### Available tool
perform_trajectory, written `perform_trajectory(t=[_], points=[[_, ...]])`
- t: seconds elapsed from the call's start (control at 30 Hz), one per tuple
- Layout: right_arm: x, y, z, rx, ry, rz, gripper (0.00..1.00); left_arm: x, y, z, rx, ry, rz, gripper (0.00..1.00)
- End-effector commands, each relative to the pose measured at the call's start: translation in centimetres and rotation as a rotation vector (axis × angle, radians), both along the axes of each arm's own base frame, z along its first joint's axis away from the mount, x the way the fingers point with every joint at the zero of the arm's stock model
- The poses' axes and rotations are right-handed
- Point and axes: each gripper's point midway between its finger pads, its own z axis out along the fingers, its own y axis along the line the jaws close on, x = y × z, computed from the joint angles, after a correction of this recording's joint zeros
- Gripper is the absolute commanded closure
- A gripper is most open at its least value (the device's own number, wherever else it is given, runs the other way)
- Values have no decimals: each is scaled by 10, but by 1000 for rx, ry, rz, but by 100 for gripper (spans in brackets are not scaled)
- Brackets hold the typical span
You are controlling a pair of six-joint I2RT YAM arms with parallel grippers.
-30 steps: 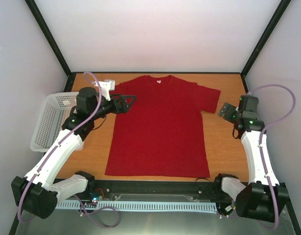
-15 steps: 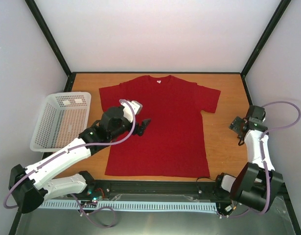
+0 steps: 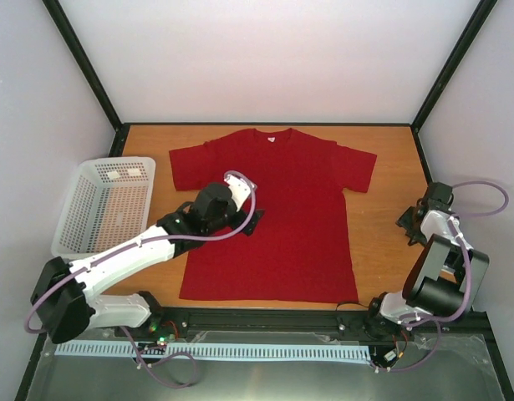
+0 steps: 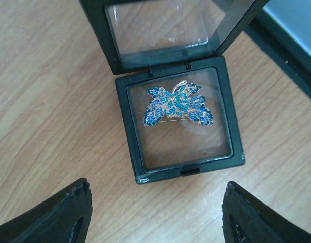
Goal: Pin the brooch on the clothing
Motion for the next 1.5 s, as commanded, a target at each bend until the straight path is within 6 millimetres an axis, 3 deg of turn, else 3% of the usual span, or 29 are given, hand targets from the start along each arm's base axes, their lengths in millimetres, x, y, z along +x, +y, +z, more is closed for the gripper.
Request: perform_trajectory(t=[0.0, 0.17, 0.33, 0.67, 0.93, 1.3, 1.47], points=[[11, -10, -4, -23, 1, 15, 31, 14, -20, 31, -63, -16, 8, 0], [9, -20, -2, -32, -22, -10, 35, 21, -51, 44, -142, 22, -52, 0], [15, -21, -5, -16, -31, 14, 36, 27, -63, 44, -142, 3, -85, 0], [14, -34, -10, 5, -20, -6, 39, 26, -45, 30, -116, -48, -39, 0], [16, -34, -23, 30, 7, 3, 39, 25, -46, 35, -130, -55, -46, 0], [19, -42, -21, -1, 13, -6, 39, 23, -49, 31, -137, -36, -59, 0], [23, -43, -20, 3, 2, -1, 45, 23, -50, 30, -136, -32, -64, 0]])
